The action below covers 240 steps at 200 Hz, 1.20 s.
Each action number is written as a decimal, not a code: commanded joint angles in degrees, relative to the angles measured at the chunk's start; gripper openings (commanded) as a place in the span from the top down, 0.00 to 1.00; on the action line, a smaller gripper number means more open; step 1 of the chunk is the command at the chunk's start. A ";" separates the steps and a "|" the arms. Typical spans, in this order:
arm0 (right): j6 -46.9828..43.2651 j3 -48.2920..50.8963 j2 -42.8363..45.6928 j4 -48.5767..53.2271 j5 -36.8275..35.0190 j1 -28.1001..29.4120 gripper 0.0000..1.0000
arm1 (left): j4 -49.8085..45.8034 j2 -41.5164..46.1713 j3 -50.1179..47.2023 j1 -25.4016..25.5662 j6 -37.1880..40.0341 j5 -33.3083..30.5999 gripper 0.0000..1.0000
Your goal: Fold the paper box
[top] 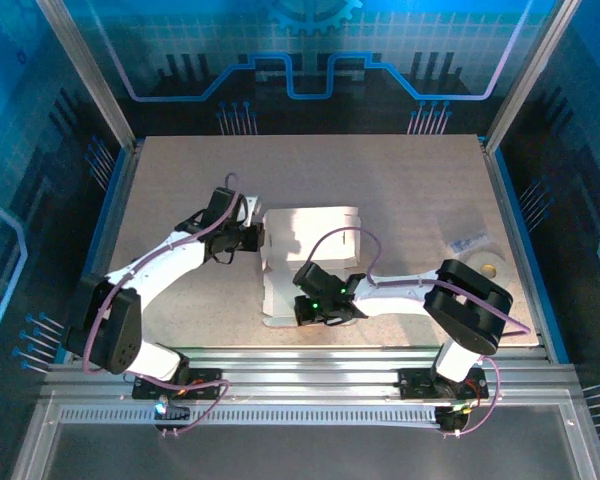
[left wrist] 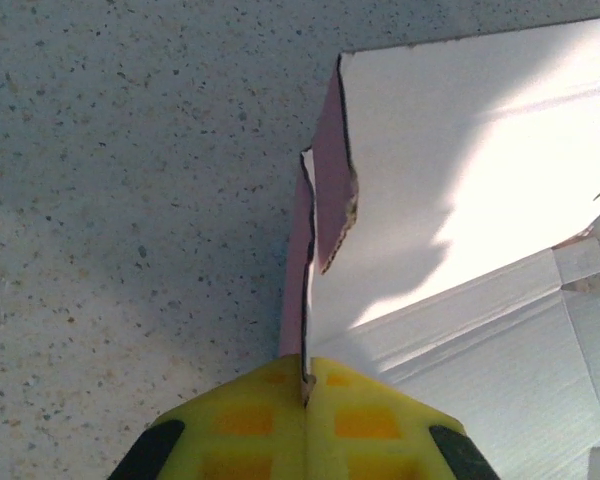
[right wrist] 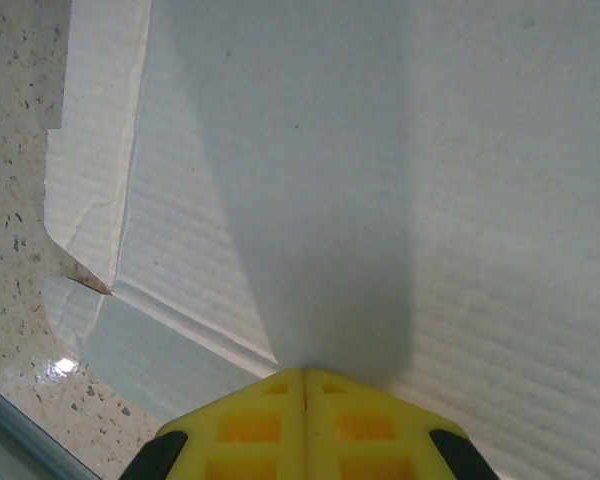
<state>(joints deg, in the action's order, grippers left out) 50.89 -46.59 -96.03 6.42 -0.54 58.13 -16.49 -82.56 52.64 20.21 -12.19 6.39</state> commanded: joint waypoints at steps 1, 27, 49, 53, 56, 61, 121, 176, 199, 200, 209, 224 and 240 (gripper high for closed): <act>1.19 -0.33 -1.17 1.77 -2.61 0.76 0.95 | -1.08 2.00 -3.32 2.43 -2.43 -0.14 0.96; 0.70 -0.82 -1.27 0.83 -1.73 1.36 0.96 | 0.53 3.41 -5.99 3.81 -3.96 -0.33 0.96; -0.13 -0.82 -1.24 -0.53 -0.51 1.80 0.96 | -0.23 3.22 -6.99 4.44 -4.34 -2.46 0.97; -0.38 -0.81 -1.22 -0.73 -0.23 1.88 0.96 | -0.41 3.20 -7.09 4.47 -4.36 -3.00 0.97; -0.56 -0.89 -1.26 -0.80 0.01 1.94 0.96 | -0.59 3.20 -7.17 4.63 -4.58 -3.43 0.97; -0.77 -1.02 -1.19 -0.95 0.34 2.11 0.96 | -0.77 3.33 -7.39 4.74 -4.69 -3.98 0.97; -1.57 -1.51 -1.66 -2.40 1.19 4.49 0.95 | -3.00 7.01 -10.97 5.72 -7.19 -5.90 0.97; -0.92 -2.25 -3.00 -2.82 0.68 4.56 0.95 | -3.55 10.27 -13.87 7.30 -9.86 -5.24 0.97; -0.51 -2.56 -3.13 -1.99 -0.80 4.52 0.95 | -3.70 10.66 -14.49 8.16 -10.58 -5.04 0.97; -0.52 -2.60 -3.17 -1.96 -0.88 4.48 0.95 | -3.71 10.67 -14.49 8.17 -10.62 -5.06 0.97; -0.34 -2.87 -3.26 -1.44 -1.62 4.53 0.95 | -3.79 10.63 -14.66 8.52 -10.75 -5.37 0.97; -0.27 -3.16 -3.61 -1.13 -2.32 4.31 0.95 | -4.21 10.33 -14.86 9.18 -11.00 -6.26 0.97; -0.61 -3.41 -4.14 -0.99 -2.72 3.86 0.96 | -4.26 10.14 -15.24 9.55 -11.33 -6.77 0.97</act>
<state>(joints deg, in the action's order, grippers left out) 49.98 -48.47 -98.17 4.84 1.06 62.26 -11.66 -71.50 40.82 28.45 -21.34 -0.30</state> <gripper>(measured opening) 0.061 0.054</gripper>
